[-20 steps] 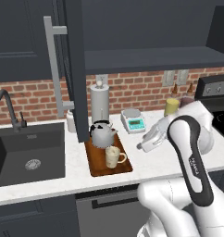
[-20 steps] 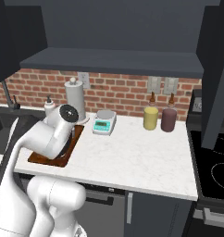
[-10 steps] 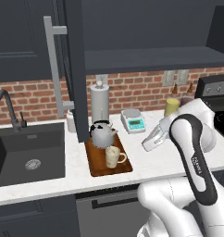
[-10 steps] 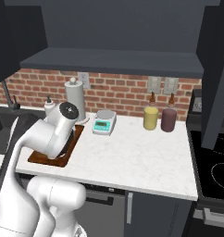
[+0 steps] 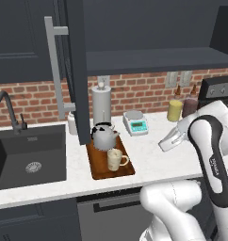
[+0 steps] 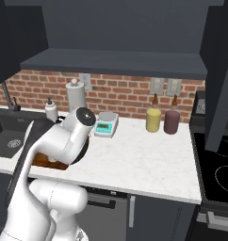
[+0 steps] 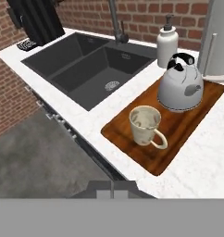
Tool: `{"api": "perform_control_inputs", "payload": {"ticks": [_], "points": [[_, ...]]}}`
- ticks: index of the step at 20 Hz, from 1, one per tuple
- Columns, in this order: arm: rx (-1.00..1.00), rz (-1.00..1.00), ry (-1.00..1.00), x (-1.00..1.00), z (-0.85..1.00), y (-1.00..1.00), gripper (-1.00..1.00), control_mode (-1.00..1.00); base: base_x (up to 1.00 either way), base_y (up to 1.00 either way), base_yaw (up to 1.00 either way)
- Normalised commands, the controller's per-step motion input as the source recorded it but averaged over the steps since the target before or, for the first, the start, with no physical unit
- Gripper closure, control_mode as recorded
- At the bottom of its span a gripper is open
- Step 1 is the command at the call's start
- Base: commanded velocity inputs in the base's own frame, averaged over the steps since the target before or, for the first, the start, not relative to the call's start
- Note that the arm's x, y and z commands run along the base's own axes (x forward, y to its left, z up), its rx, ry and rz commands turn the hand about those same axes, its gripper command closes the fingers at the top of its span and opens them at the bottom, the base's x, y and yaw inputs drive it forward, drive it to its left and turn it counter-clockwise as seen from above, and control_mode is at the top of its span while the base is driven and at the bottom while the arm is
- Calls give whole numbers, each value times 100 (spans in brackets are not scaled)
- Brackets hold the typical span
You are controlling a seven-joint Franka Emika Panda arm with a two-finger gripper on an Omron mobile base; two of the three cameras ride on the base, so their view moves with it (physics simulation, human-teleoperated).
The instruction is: Pick the kettle from the counter and place it on the tray. Then pick the mug from the cabinet and place it on the tray. Then close the cabinet doors.
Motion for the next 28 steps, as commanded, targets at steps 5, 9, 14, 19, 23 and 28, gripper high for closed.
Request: {"api": "perform_control_inputs", "payload": {"ticks": [5,9,14,19,23,28], "points": [[7,-8,0,-15,0,-57,100,-100,0,0,0],[13,-8,0,-18,0,-59,100,-100,0,0,0],[17,-7,0,-17,0,-58,100,-100,0,0,0],[17,-5,0,-12,1,-49,100,-100,0,0,0],[7,-6,0,-12,1,-41,100,-100,0,0,0],[1,-7,0,-17,2,-36,100,-100,0,0,0]]}}
